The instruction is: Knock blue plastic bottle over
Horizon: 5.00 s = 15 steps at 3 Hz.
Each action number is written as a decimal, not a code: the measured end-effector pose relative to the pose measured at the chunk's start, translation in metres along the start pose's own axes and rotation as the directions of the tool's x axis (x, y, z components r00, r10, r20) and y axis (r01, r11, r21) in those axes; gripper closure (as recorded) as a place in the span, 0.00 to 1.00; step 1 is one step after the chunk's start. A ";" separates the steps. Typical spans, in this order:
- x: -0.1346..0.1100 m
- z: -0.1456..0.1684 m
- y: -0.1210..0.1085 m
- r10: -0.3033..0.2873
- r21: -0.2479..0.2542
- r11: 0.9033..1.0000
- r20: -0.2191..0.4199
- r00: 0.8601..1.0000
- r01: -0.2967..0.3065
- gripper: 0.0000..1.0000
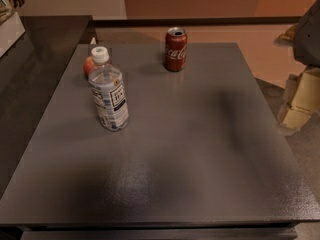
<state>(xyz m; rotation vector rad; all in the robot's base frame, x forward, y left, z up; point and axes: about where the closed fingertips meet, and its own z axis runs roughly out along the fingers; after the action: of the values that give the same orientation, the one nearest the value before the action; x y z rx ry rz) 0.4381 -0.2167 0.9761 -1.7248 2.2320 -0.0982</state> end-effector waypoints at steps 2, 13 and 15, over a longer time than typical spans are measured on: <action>-0.008 0.001 0.001 0.003 0.006 1.000 0.031 1.000 -0.004 0.00; -0.312 0.080 0.057 -0.087 -0.175 0.946 0.671 0.736 0.272 0.39; -0.304 0.067 0.055 -0.099 -0.176 0.942 0.666 0.740 0.285 0.87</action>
Offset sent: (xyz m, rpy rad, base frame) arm 0.0032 0.0190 -0.0054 0.0719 -0.0131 0.0086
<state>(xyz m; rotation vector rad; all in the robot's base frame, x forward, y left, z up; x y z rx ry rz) 0.4736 0.0969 0.9621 -1.7539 1.5881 0.6930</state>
